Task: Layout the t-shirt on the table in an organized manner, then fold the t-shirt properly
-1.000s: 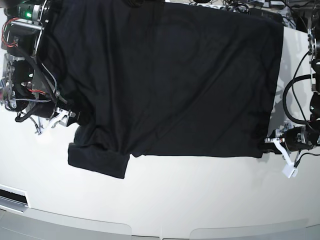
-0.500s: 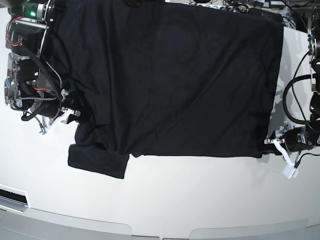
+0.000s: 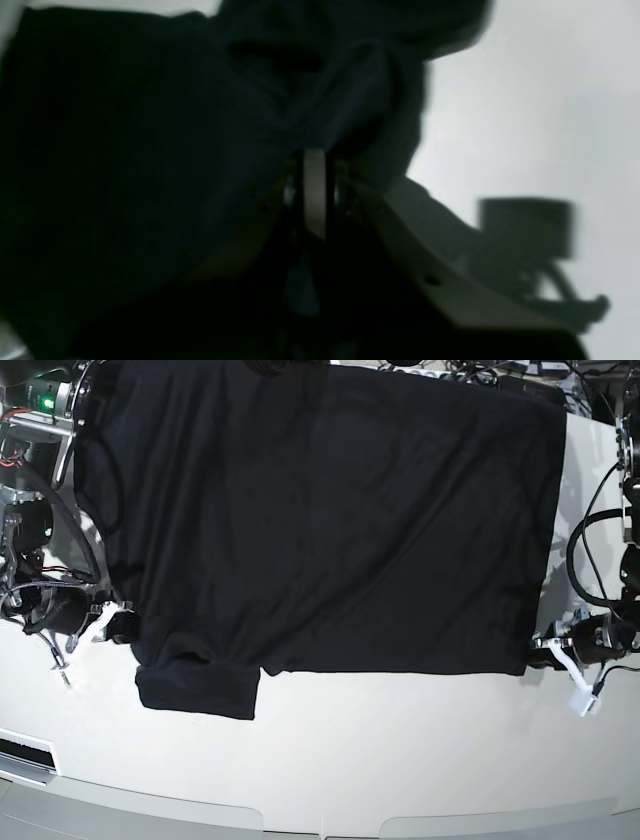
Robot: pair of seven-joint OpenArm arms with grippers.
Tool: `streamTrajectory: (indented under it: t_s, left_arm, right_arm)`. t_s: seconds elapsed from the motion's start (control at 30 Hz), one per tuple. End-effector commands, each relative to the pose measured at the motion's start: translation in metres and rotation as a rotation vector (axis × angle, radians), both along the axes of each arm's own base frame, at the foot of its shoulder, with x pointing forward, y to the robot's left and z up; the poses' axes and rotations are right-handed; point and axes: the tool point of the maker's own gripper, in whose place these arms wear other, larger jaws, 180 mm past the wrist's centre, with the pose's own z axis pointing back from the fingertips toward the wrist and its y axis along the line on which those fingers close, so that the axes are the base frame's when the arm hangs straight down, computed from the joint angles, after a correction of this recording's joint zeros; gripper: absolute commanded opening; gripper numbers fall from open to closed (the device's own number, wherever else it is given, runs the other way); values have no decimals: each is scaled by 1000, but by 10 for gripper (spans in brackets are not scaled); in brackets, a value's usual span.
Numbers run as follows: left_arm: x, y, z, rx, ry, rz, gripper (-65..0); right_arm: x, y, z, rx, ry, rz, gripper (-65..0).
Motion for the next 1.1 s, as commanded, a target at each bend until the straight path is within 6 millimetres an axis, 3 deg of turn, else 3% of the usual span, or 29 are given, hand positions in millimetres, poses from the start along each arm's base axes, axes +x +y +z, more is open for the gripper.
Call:
streamTrajectory:
  t_s: [0.0,0.17,0.33,0.6,0.67,0.77,0.8,0.87,0.93,0.97,1.07]
  left_arm:
    - [17,11,23,16,-75,28,-650]
    - [16,25,12,95,-86,86,-650]
    - [9,-19,-1,52,-104,-88,-650]
    - [9,-34,-30,59,-72,-40,-650]
    - [11,-24,-33,65,-84,23,-650]
    - [21,15,-25,150,-136,188,-650]
    - [23,27,-21,178,-154,234,-623]
    - [21,44,-18,225,-157,281,-495]
    - [17,50,-22,252,-134,296,-379]
    - [16,48,-25,247,-124,297,-348]
    - [7,44,-37,241,-95,292,-339]
  right_arm:
    - [18,-9,23,-15,-84,-15,-650]
    - [14,-13,16,-38,-61,-33,-650]
    - [15,-12,17,-32,-66,-33,-650]
    - [13,-9,15,-29,-56,-29,-650]
    - [13,-9,15,-29,-56,-29,-650]
    - [12,-9,14,-31,-50,-27,-650]
    - [11,-10,13,-34,-44,-26,-650]
    - [8,-10,9,-35,-31,-24,-650]
    - [5,-9,6,-35,-22,-24,-650]
    - [4,-9,6,-34,-22,-24,-650]
    - [4,-9,6,-34,-21,-24,-650]
